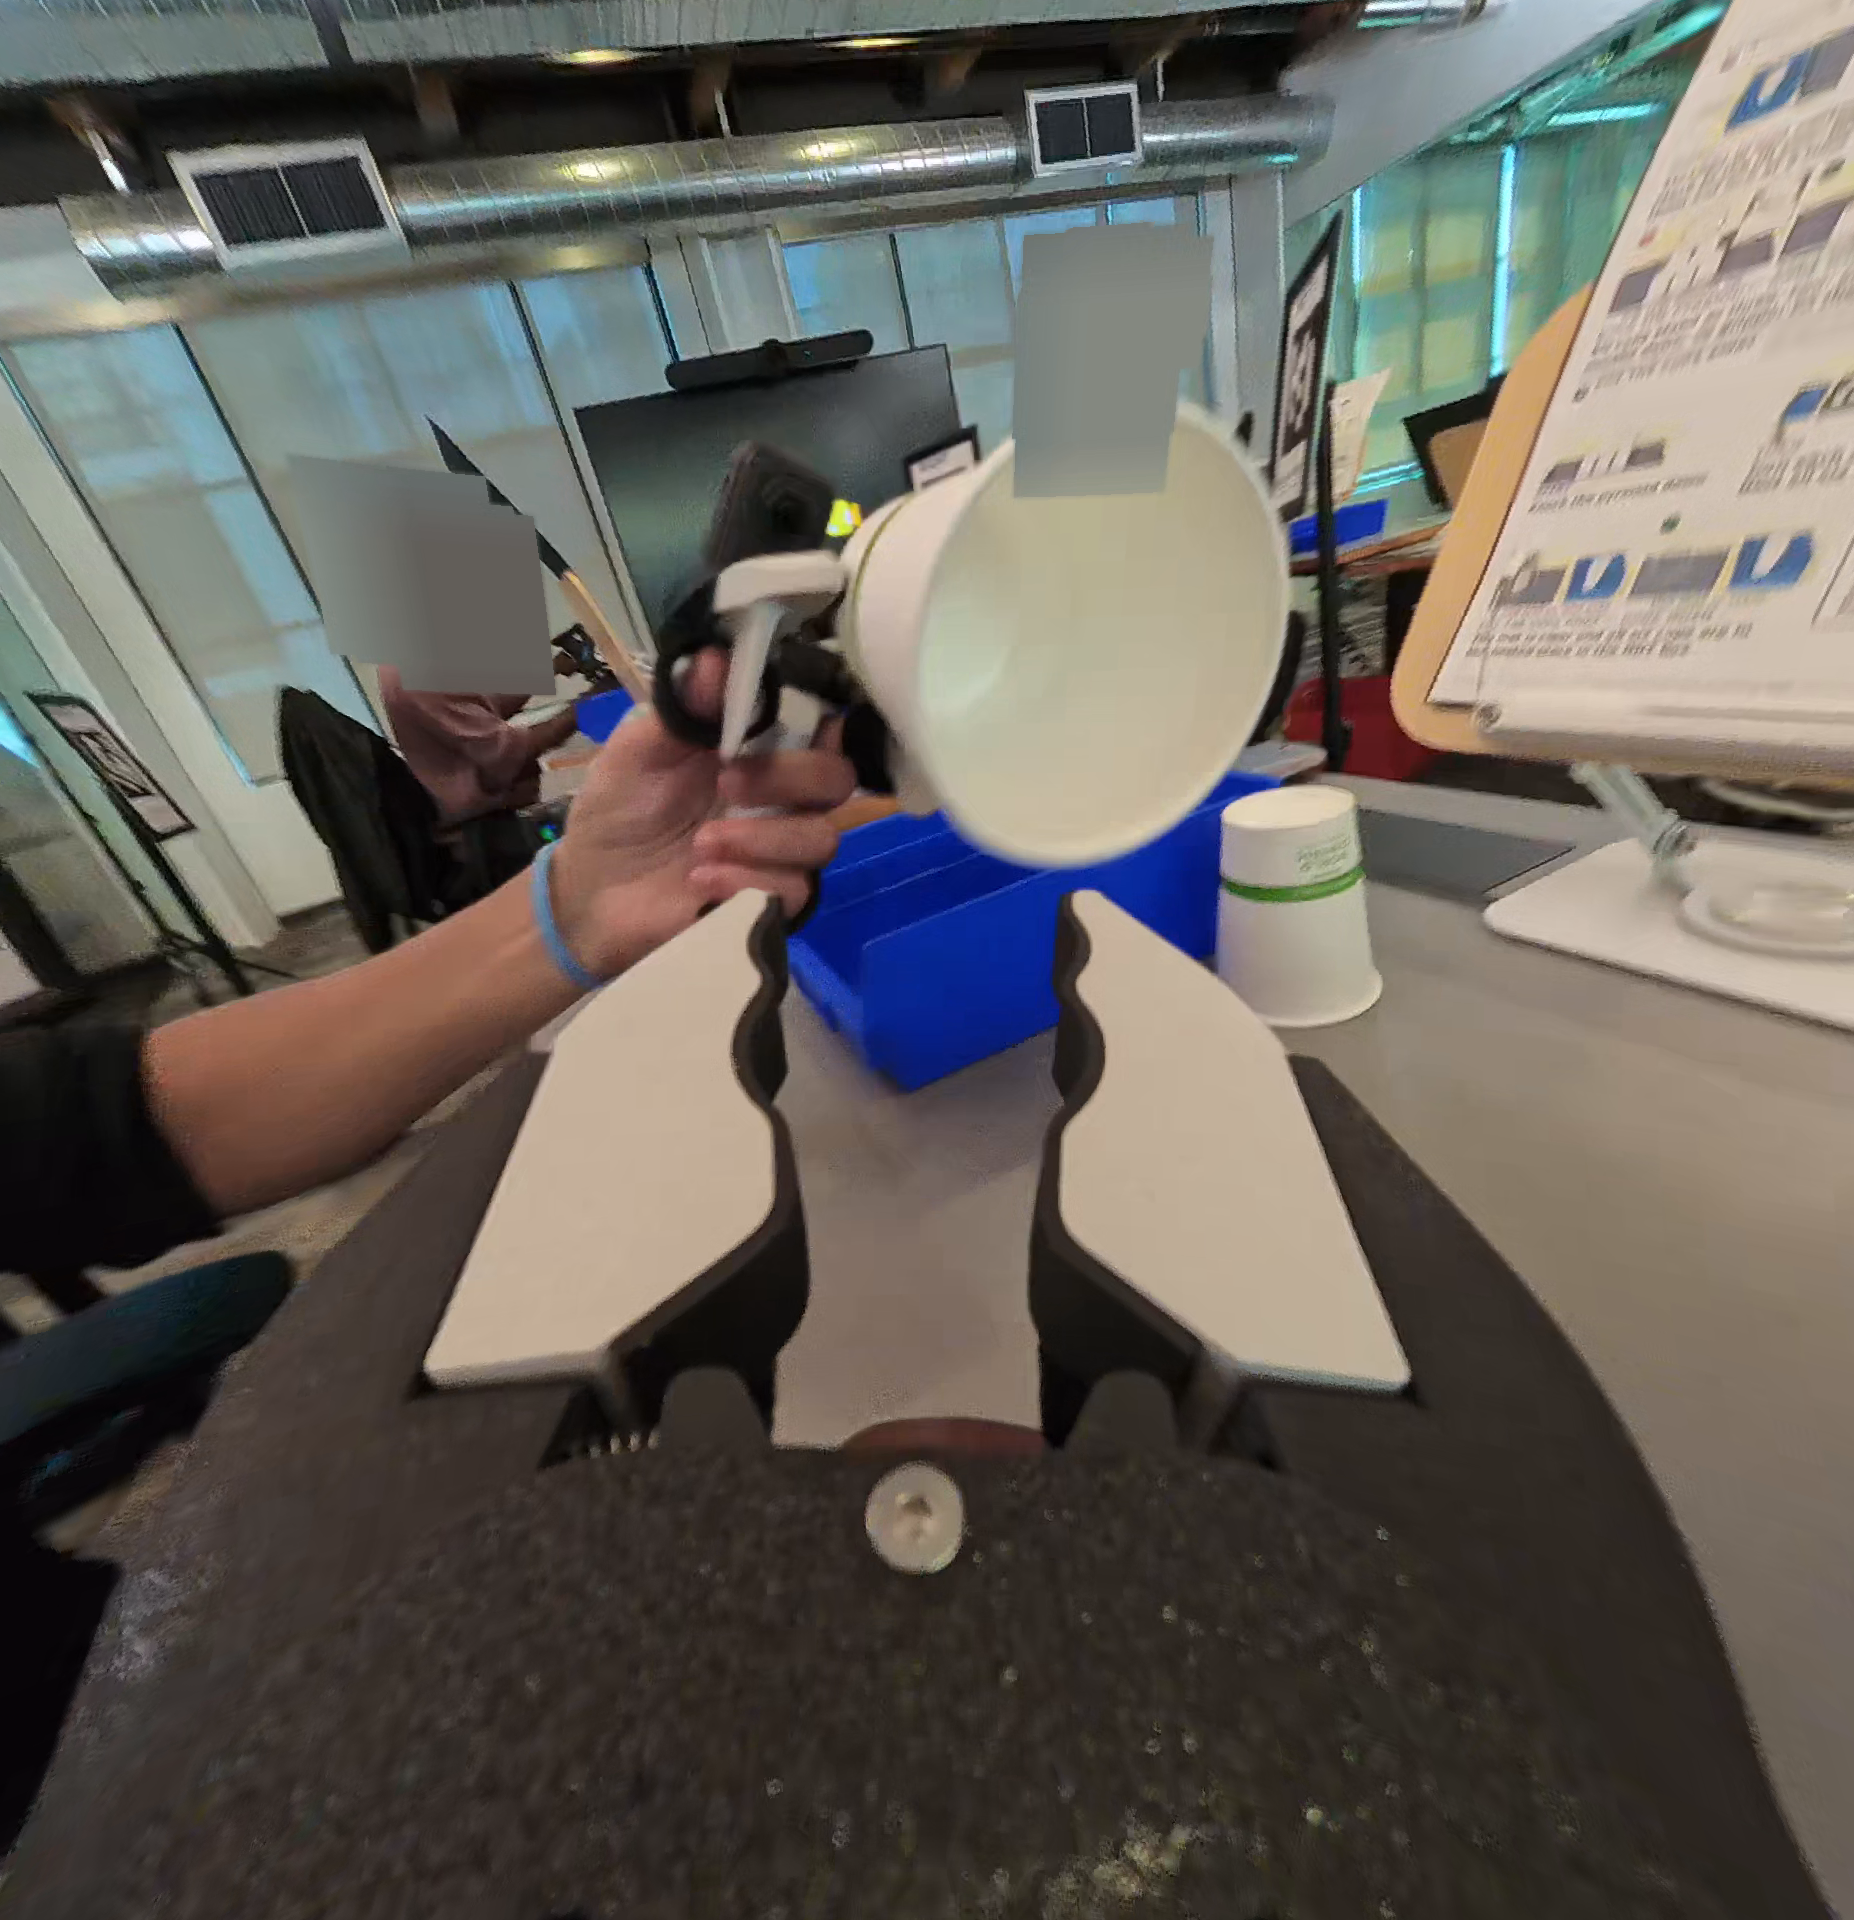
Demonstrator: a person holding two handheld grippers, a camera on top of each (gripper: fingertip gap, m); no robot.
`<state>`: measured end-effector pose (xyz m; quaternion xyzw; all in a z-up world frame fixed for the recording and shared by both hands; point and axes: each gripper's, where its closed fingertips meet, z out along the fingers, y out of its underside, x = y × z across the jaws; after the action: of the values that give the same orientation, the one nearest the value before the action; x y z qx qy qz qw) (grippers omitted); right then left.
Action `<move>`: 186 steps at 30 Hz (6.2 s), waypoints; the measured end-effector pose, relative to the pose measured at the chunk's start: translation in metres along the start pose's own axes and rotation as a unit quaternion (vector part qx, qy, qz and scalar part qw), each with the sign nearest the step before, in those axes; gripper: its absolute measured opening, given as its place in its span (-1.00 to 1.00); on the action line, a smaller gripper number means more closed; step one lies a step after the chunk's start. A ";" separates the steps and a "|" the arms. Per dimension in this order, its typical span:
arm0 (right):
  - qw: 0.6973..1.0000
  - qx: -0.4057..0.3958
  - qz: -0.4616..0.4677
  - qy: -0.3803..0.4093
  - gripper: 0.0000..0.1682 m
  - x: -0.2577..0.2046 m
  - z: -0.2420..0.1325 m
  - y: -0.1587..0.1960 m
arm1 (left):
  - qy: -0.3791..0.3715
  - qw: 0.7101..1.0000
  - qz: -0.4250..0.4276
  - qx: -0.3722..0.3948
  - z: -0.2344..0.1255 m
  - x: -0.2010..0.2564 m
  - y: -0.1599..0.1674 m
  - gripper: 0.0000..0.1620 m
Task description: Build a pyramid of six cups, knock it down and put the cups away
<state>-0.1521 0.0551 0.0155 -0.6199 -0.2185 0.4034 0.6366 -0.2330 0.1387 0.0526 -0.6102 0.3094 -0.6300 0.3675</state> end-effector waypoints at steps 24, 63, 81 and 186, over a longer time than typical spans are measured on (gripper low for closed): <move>0.761 -0.563 -0.233 0.221 -0.99 0.230 -0.140 -0.103 | -0.096 0.946 0.163 -0.264 -0.049 0.033 0.172 0.04; 0.966 -0.218 0.012 -0.136 -0.54 -0.087 -0.046 0.122 | -0.291 0.672 0.206 -0.649 -0.028 -0.260 0.013 0.35; 0.999 -0.024 0.027 0.012 -0.15 0.015 -0.053 0.054 | -0.138 0.937 0.153 -0.283 0.017 -0.125 -0.025 -0.04; 0.678 -0.723 -0.036 0.130 -0.60 0.261 -0.143 0.004 | -0.149 0.920 0.201 -0.301 -0.046 0.030 0.230 0.08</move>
<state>0.1090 0.1718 -0.0654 -0.9249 -0.3791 0.0121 0.0265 -0.2588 -0.0127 -0.1268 -0.7038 0.5424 -0.3216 0.3270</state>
